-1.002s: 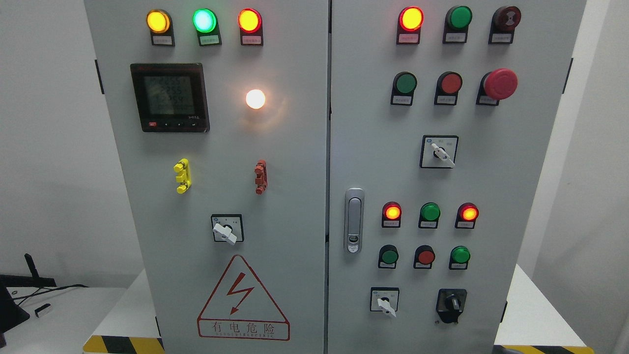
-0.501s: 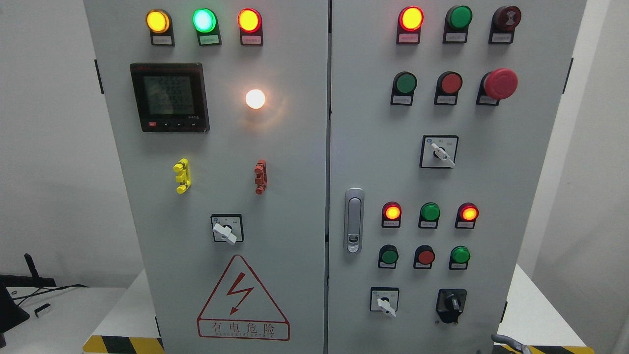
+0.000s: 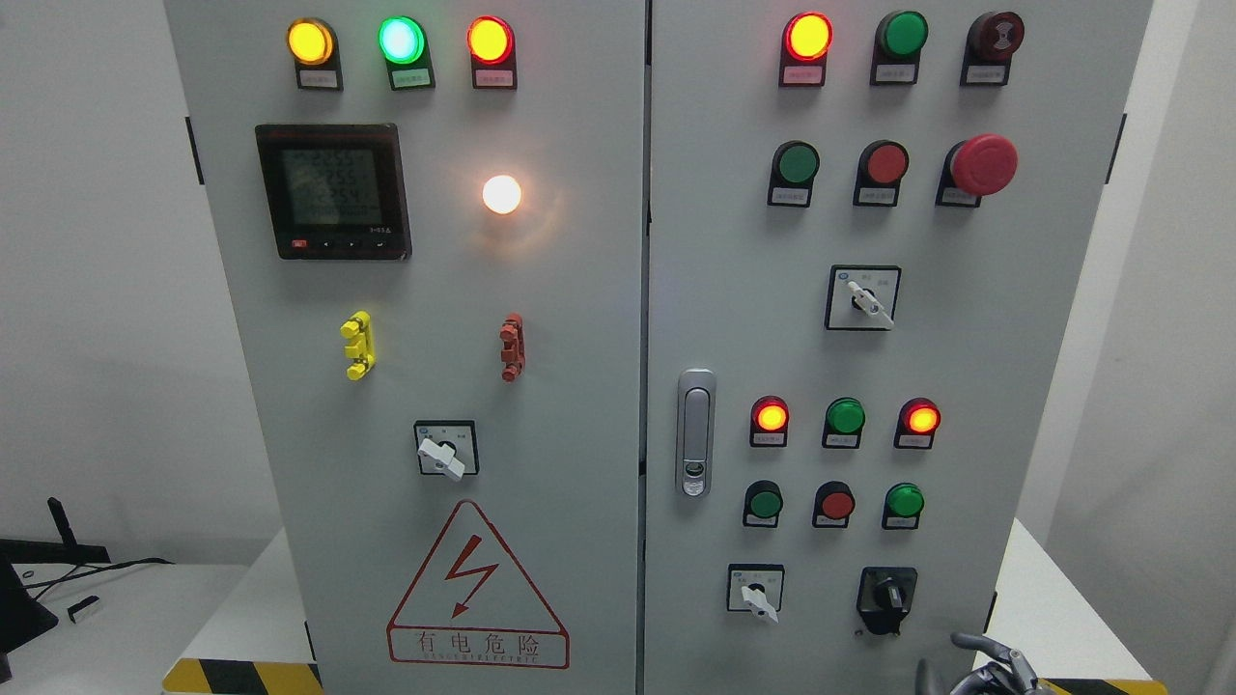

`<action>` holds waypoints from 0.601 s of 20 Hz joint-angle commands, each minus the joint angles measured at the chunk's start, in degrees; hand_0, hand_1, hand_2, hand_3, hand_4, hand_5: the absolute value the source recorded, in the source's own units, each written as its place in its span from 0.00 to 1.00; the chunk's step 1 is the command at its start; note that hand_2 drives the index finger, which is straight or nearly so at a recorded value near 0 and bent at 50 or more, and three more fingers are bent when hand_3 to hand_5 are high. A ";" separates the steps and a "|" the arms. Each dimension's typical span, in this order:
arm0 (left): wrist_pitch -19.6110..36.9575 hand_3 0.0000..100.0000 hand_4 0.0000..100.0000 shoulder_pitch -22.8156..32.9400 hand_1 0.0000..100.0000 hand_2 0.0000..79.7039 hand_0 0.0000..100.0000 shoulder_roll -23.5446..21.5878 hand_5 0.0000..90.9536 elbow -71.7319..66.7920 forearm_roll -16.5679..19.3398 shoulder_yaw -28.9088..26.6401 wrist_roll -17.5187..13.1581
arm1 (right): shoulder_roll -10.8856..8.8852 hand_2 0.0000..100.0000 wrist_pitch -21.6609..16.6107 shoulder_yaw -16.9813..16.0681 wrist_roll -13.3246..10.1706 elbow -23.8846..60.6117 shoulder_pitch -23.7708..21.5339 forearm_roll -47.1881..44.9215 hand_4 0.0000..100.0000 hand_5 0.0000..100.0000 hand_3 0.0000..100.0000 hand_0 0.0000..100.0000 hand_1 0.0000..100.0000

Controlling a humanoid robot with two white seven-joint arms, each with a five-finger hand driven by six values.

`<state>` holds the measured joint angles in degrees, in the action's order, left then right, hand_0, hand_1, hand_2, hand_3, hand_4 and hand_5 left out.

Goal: Trip black knob to open circuit
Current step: 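Raise the right hand up toward the black rotary knob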

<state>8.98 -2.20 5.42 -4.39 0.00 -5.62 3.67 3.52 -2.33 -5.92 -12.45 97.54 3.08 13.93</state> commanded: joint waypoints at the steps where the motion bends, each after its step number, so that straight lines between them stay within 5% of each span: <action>1: -0.01 0.00 0.00 0.00 0.39 0.00 0.12 -0.06 0.00 0.00 -0.27 0.00 0.02 | 0.53 0.39 -0.13 1.61 0.32 -1.12 0.88 -0.22 0.93 1.00 0.79 0.31 0.65; 12: -0.01 0.00 0.00 0.00 0.39 0.00 0.12 -0.06 0.00 0.00 -0.27 0.00 0.02 | 0.44 0.40 4.26 1.61 0.15 -1.82 2.63 -5.84 0.94 1.00 0.79 0.35 0.62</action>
<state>8.98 -2.20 5.41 -4.39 0.00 -5.62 3.67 3.93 0.45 -4.92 -12.34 96.46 4.62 11.24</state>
